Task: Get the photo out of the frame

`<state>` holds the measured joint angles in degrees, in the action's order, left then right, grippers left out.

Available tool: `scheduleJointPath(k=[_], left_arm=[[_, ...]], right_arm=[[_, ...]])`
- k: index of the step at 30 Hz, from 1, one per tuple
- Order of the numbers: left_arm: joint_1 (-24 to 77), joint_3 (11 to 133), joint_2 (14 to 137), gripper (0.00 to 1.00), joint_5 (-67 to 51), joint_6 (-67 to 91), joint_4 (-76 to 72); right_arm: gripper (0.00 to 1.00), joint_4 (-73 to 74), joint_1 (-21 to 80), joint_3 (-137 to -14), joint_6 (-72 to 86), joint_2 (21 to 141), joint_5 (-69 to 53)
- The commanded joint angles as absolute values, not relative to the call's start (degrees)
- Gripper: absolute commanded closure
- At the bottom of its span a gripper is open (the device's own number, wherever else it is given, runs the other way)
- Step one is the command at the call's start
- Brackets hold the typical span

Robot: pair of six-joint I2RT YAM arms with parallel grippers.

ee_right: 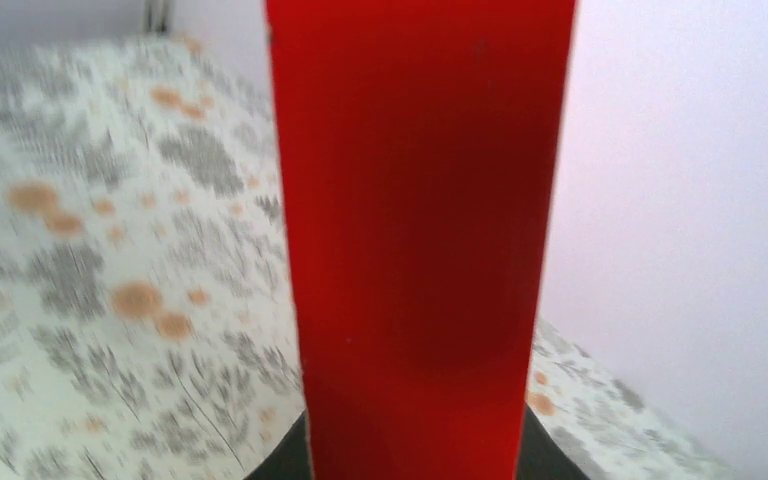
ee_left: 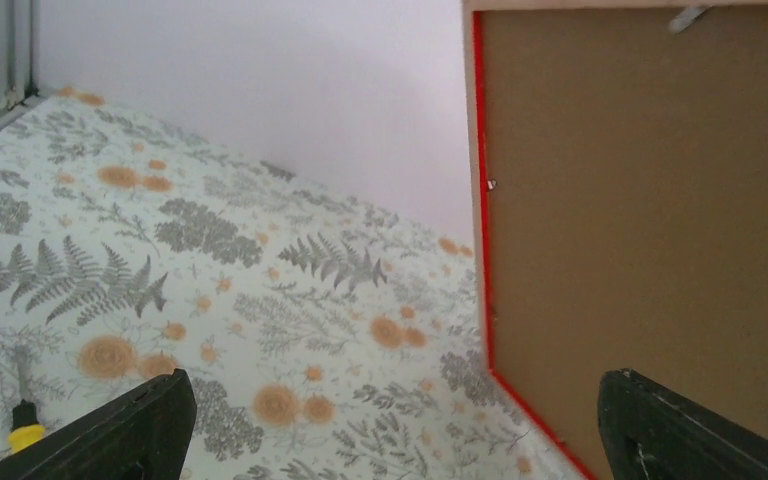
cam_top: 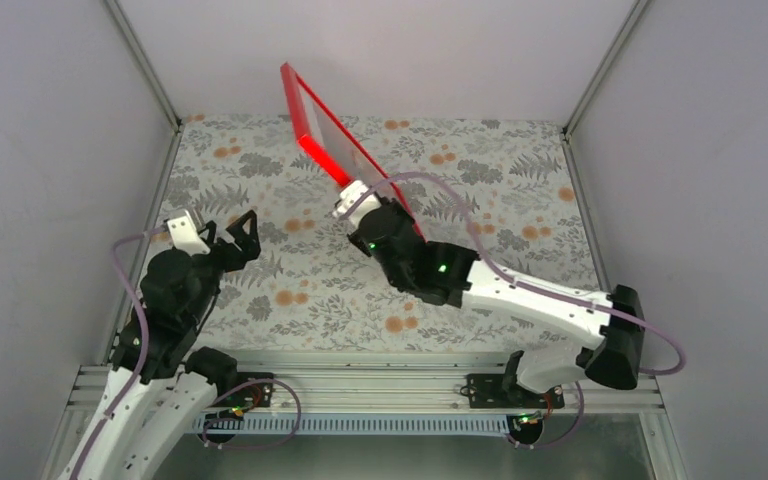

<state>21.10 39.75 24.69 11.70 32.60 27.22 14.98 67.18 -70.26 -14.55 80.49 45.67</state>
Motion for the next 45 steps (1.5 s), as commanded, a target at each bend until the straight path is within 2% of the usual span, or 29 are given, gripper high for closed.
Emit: scheduleJointPath(k=[1, 6, 10, 20, 29, 36, 45], left_arm=[[21.0, 36.5, 19.8, 0.0, 12.6, 33.4, 21.8], [21.0, 34.8, 15.7, 0.0, 13.2, 32.9, 21.6], [21.0, 35.7, 16.5, 0.0, 9.1, 31.8, 22.5], [21.0, 31.2, 17.8, 0.0, 2.9, 35.2, 19.0], [21.0, 24.1, 20.8, 0.0, -0.9, 41.0, 14.7], [21.0, 22.4, 25.5, 0.0, 0.6, 43.5, 15.4], [21.0, 21.2, 38.9, 0.0, -2.6, 47.9, 13.0]], right_arm=[[0.96, 0.0, 64.0, -70.6, -0.6, 74.6, 38.6], [0.96, -6.7, 59.7, -63.4, 10.1, 69.4, 32.3], [0.96, -13.9, 55.8, -55.3, 20.6, 65.2, 24.3], [0.96, -27.4, 50.9, -43.2, 36.3, 61.5, 18.7], [0.96, -39.3, 48.7, -26.1, 54.5, 58.3, 23.2], [0.96, -40.0, 48.0, -18.5, 66.8, 59.3, 28.2], [0.96, -39.1, 47.9, -13.5, 82.3, 65.8, 28.3]])
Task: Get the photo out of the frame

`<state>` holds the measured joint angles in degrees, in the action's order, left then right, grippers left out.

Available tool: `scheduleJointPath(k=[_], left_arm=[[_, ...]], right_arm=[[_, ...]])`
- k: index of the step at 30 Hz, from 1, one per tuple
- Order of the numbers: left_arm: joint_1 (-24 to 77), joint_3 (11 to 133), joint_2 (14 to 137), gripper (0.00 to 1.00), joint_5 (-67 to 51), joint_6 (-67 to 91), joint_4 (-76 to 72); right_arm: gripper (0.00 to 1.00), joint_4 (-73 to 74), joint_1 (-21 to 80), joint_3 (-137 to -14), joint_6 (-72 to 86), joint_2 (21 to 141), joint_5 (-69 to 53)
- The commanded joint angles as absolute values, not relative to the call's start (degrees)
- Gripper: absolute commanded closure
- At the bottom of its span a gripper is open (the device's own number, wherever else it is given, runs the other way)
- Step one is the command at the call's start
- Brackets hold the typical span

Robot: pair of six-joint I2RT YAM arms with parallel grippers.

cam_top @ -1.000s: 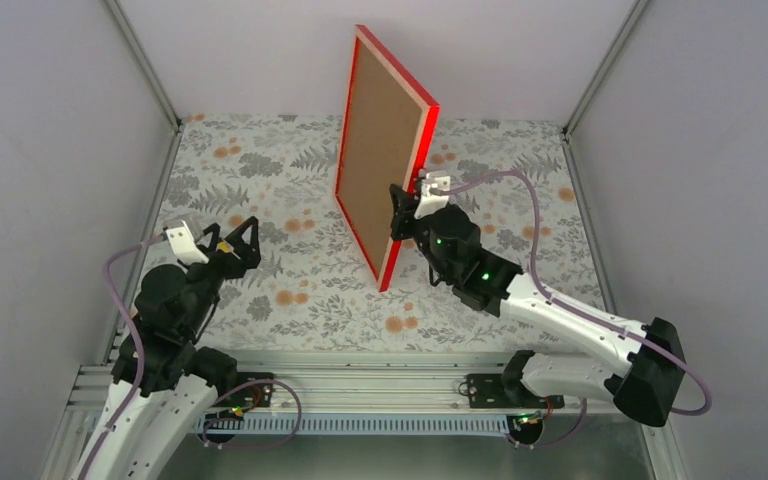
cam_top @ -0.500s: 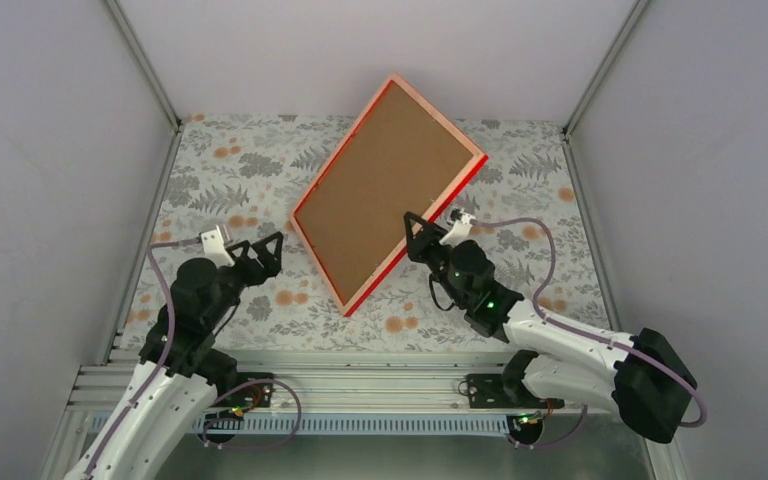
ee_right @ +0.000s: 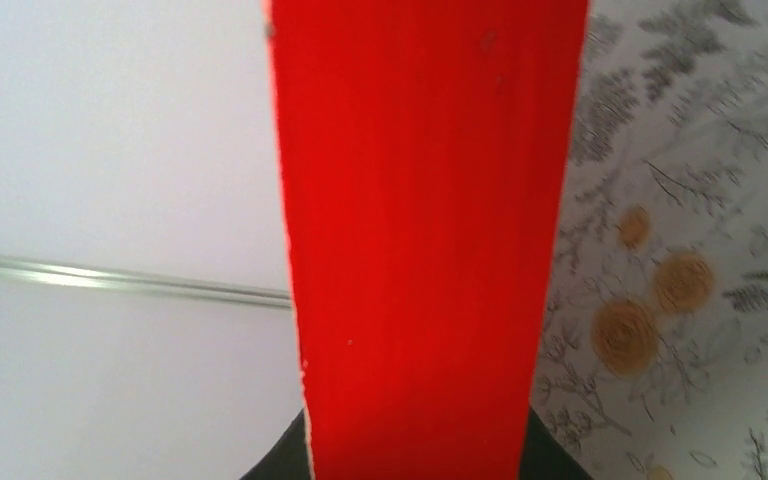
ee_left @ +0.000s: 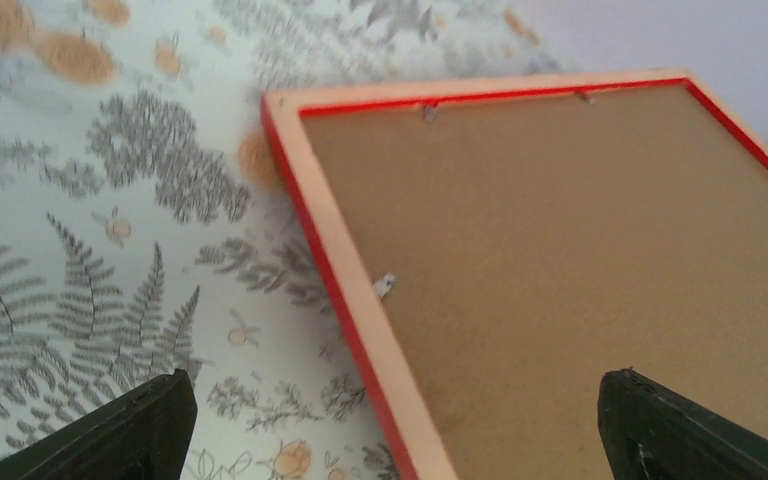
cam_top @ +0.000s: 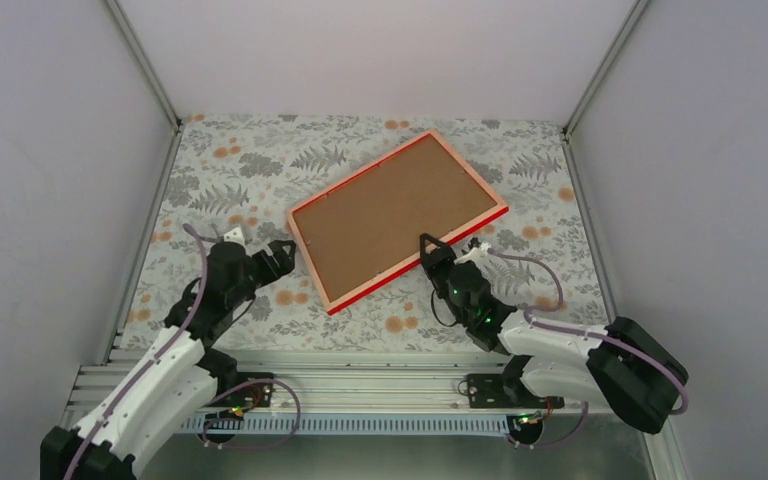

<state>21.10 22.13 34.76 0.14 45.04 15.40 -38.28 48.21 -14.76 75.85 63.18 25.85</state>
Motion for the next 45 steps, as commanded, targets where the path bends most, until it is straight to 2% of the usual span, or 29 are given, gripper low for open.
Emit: scheduleJointPath(k=[1, 8, 17, 20, 23, 29, 32, 34, 36, 39, 42, 45], left_arm=[[21.0, 21.2, 40.4, 0.0, -3.3, 48.3, 12.6], [21.0, 17.3, 45.2, 0.0, -11.1, 53.0, 4.7], [21.0, 13.0, 51.9, 0.0, -17.5, 58.8, -7.7], [21.0, 12.0, 54.0, 0.03, -20.0, 61.1, -12.7], [21.0, 11.8, 55.3, 0.12, -20.6, 61.5, -14.7], [21.0, 11.0, 56.5, 0.38, -21.2, 62.5, -17.1], [21.0, 10.4, 57.0, 0.47, -21.6, 63.2, -18.7], [21.0, 10.1, 57.4, 0.52, -21.8, 63.4, -19.2], [21.0, 10.0, 57.7, 0.55, -21.8, 63.4, -19.3], [21.0, 9.8, 57.9, 0.56, -21.6, 63.5, -19.6], [20.8, 9.5, 58.6, 0.56, -21.7, 63.7, -20.7], [20.9, 9.2, 59.8, 0.56, -22.2, 63.9, -22.1]], right_arm=[[0.96, -38.9, 47.9, -13.5, 83.1, 66.7, 28.0], [0.96, -38.7, 48.1, -13.5, 87.2, 71.3, 26.3], [0.9, -36.7, 48.0, -14.7, 88.5, 74.2, 23.3], [0.88, -35.5, 48.1, -15.0, 88.9, 74.9, 22.4], [0.81, -34.5, 48.1, -15.2, 88.9, 75.2, 21.7], [0.77, -32.3, 48.1, -16.0, 87.0, 75.0, 19.8], [0.74, -32.3, 48.1, -16.1, 86.1, 75.0, 19.0], [0.69, -31.6, 48.1, -16.5, 85.5, 74.6, 18.2], [0.58, -29.6, 48.1, -17.2, 84.4, 73.8, 17.9], [0.46, -24.0, 48.1, -18.8, 81.2, 71.8, 18.5], [0.39, -21.9, 47.3, -19.6, 71.2, 69.4, 18.7], [0.34, -13.6, 46.0, -22.7, 63.7, 68.3, 18.3]])
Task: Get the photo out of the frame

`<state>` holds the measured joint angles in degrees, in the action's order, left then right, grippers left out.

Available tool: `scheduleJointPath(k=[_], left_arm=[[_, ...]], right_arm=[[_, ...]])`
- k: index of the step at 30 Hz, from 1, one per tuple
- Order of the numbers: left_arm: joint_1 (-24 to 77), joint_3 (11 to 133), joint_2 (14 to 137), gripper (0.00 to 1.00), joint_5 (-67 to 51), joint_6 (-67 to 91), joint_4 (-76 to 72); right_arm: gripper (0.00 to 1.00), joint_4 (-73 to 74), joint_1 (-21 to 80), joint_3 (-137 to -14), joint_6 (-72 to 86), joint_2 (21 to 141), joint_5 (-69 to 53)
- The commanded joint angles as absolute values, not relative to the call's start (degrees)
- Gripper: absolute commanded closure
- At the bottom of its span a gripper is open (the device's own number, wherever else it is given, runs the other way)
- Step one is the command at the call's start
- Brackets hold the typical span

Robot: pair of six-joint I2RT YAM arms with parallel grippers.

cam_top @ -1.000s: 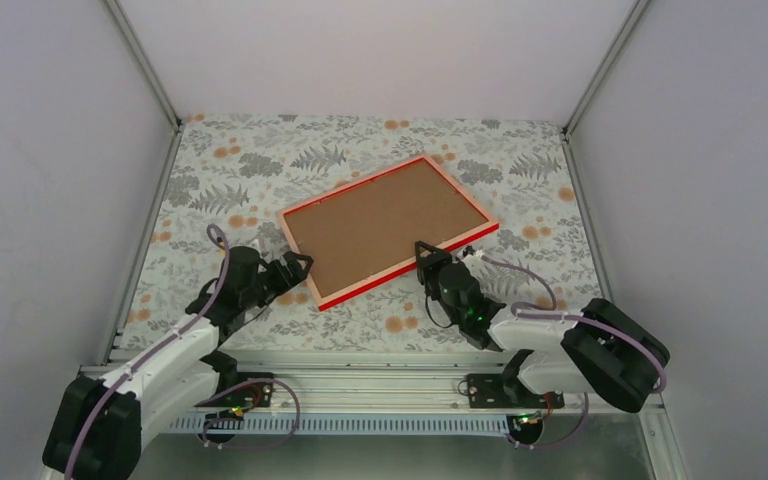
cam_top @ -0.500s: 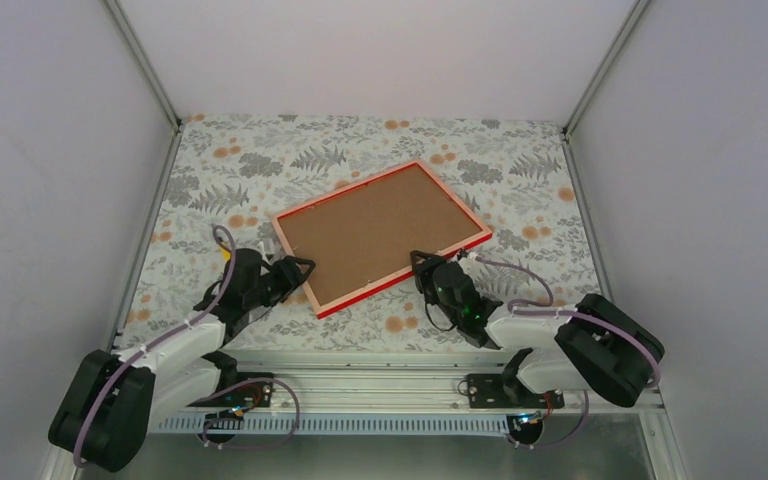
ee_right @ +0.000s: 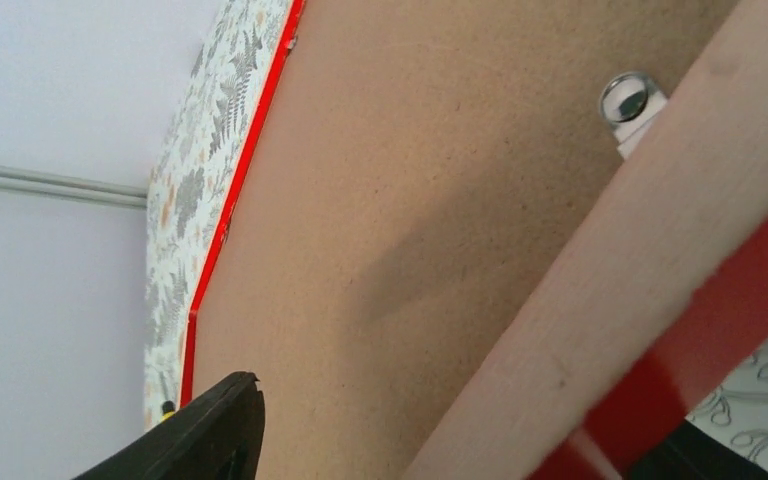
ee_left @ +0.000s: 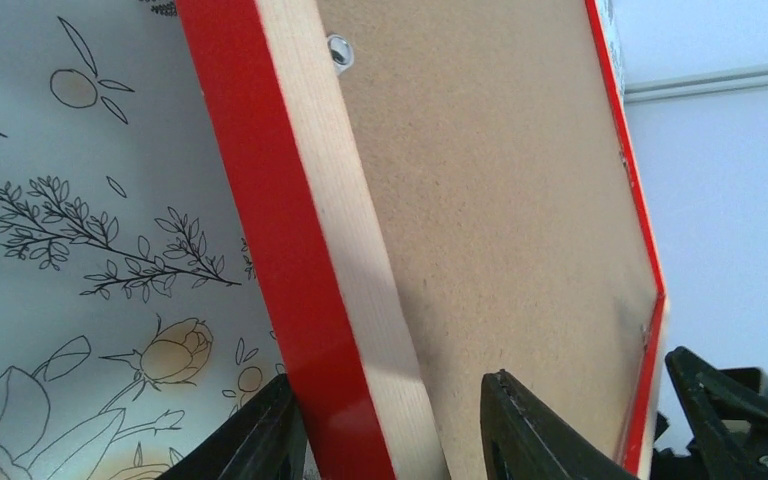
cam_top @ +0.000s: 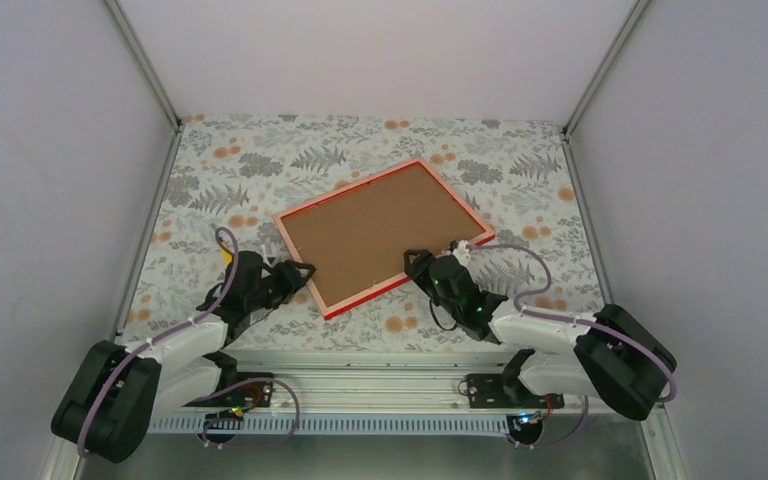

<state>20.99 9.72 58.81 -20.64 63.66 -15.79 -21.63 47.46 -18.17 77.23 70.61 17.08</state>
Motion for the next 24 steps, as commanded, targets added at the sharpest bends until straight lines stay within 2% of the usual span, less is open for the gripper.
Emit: scheduleJointPath(k=[1, 7, 14, 24], left_arm=[[20.8, 9.2, 60.3, 0.56, -22.2, 63.8, -22.3], [20.5, 8.1, 63.0, 0.57, -22.9, 64.4, -25.3], [20.3, 7.6, 67.1, 0.57, -24.0, 65.0, -29.7], [20.3, 9.0, 67.6, 0.55, -20.5, 61.1, -23.6]], right_arm=[[0.33, -11.3, 45.6, -23.7, 61.4, 68.0, 18.3], [0.24, -0.8, 41.2, -27.5, 52.7, 65.2, 17.3], [0.16, 1.0, 35.2, -29.0, 44.2, 64.2, 10.5], [0.1, -2.5, 15.9, -40.6, 23.9, 76.2, -5.2]])
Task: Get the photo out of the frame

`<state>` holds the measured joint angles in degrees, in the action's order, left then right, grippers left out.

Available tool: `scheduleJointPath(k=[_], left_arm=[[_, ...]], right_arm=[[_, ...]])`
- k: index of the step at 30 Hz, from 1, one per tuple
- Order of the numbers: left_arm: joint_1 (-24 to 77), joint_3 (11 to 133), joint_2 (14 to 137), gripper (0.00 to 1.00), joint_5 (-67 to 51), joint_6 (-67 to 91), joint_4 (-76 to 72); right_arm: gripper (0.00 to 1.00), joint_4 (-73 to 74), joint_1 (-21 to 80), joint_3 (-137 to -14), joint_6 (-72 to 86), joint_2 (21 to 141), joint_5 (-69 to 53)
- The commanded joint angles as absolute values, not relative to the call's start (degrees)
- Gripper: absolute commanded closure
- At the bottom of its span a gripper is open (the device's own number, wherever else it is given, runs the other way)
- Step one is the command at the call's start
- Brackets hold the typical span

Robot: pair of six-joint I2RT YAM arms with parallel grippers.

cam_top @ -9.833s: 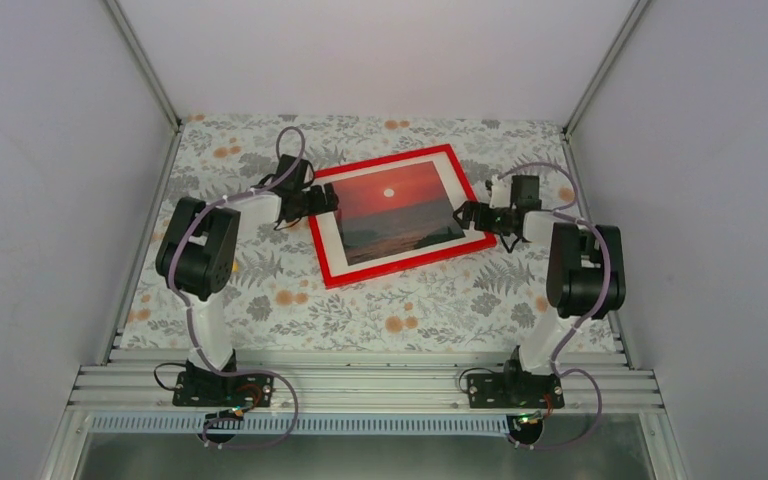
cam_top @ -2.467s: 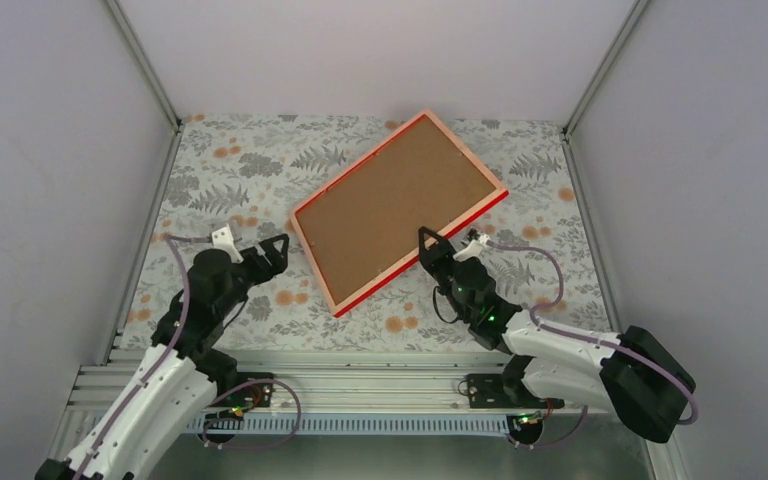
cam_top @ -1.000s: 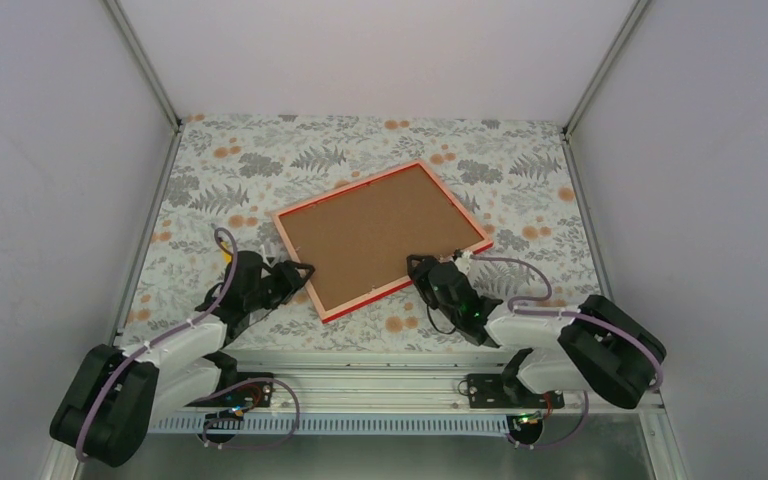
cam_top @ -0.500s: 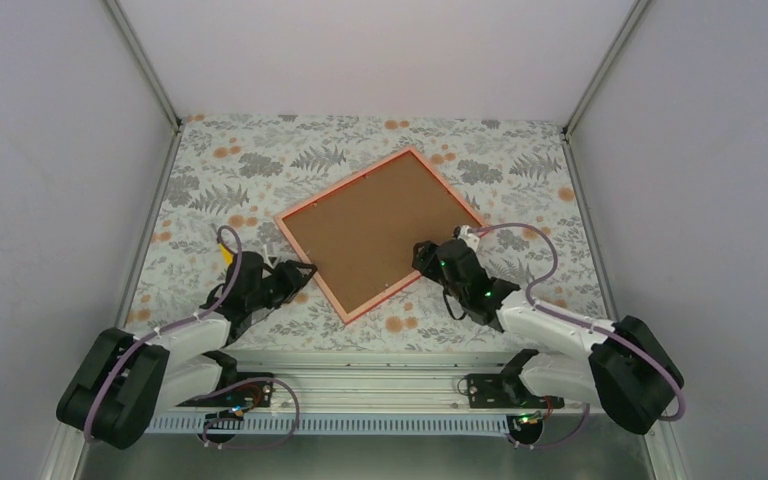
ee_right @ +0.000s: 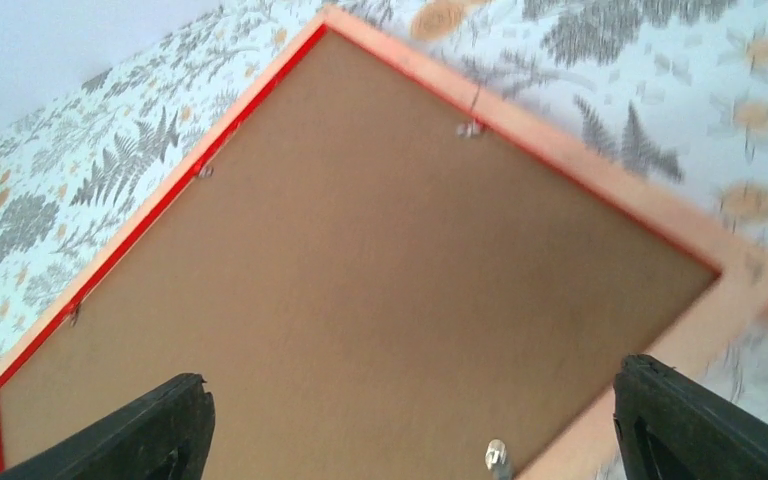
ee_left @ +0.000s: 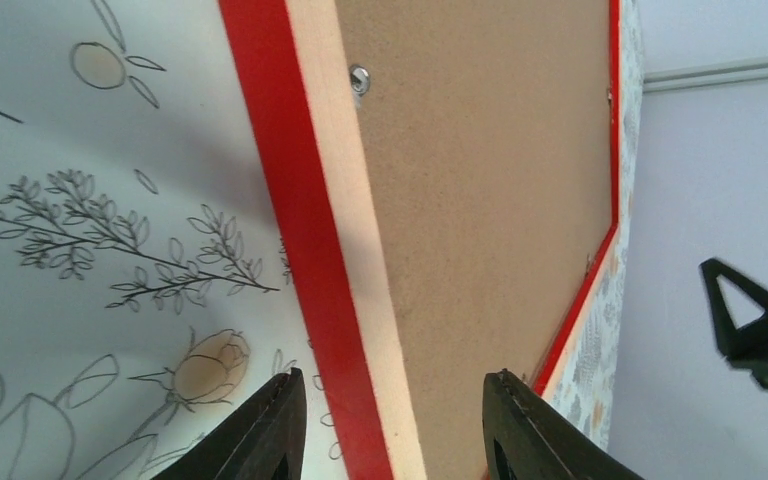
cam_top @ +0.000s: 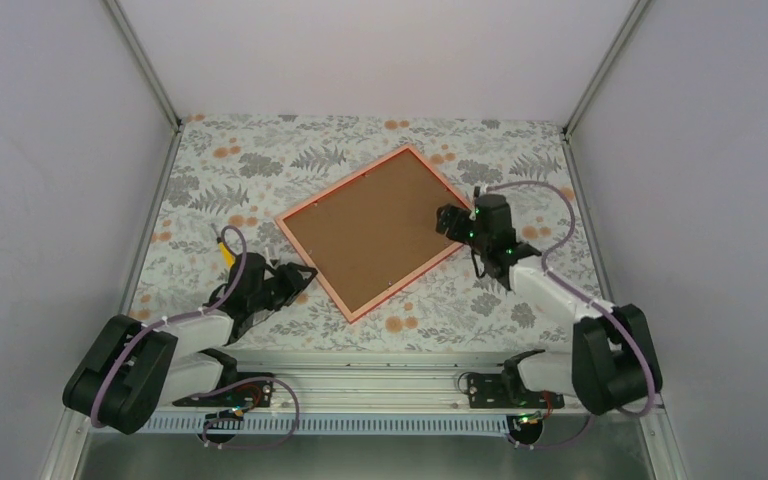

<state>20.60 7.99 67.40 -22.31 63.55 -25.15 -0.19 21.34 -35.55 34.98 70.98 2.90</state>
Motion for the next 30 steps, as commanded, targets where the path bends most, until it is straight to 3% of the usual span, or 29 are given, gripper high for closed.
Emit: scheduleJointPath(k=[1, 6, 15, 30], left_arm=[[20.3, 9.4, 67.7, 0.54, -20.2, 60.7, -22.8], [20.4, 11.8, 67.5, 0.52, -18.3, 58.3, -18.2], [20.9, 16.7, 70.6, 0.37, -15.7, 53.9, -13.1], [22.0, 25.2, 79.0, 0.16, -13.4, 47.3, -7.2]], right_arm=[[0.1, -2.3, 14.2, -42.5, 22.8, 78.6, -6.5], [0.03, -0.2, 8.5, -52.4, 15.8, 92.0, -13.4], [0.0, 7.8, 6.2, -66.4, 7.8, 107.5, -16.3], [0.0, 9.7, 6.1, -58.5, 8.2, 105.5, -20.8]])
